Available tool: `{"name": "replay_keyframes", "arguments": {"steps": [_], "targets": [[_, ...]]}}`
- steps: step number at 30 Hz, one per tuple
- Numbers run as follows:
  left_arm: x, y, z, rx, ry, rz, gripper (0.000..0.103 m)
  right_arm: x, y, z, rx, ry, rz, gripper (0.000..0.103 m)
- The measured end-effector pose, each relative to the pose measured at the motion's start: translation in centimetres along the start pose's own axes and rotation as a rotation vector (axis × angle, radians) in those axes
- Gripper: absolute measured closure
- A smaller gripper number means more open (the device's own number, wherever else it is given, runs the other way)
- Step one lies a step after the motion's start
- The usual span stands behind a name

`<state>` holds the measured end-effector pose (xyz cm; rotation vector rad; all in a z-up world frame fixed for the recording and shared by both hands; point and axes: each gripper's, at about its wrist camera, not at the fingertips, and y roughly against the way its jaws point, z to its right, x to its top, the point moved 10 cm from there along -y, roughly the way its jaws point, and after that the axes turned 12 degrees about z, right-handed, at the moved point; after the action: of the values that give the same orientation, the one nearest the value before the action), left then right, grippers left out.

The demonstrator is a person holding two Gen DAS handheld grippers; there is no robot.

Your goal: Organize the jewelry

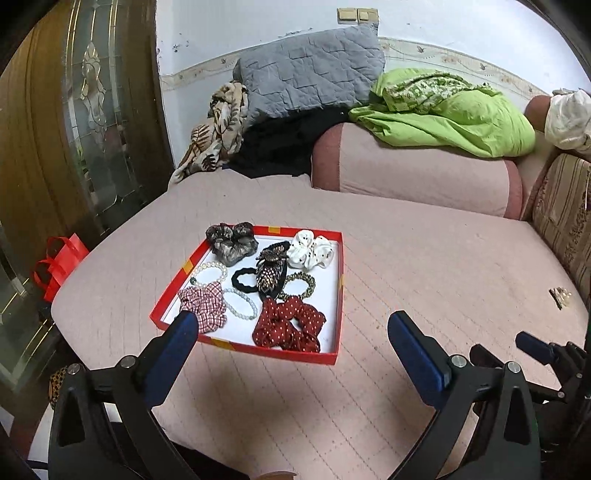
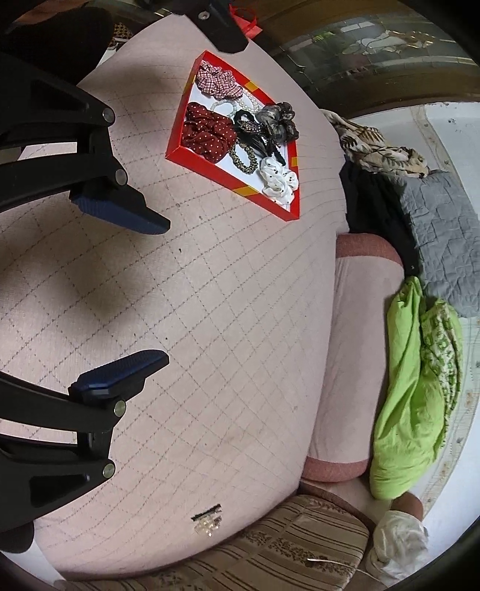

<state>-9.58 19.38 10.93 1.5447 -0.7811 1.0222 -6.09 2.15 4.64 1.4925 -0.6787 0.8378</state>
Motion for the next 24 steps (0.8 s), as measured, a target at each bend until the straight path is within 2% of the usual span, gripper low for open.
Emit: {"name": "replay_keyframes", "arguments": {"steps": [8, 24], "targets": [[-0.8, -0.3, -0.4, 0.003, 0.001, -0.024, 0.001, 0.6, 1.0, -0.9, -0.037, 0.06, 0.043, 0.029], [-2.1, -1.7, -0.7, -0.023, 0.013, -0.064, 0.001, -0.6, -0.2, -1.6, -0.056, 0.078, -0.01, 0.026]]}}
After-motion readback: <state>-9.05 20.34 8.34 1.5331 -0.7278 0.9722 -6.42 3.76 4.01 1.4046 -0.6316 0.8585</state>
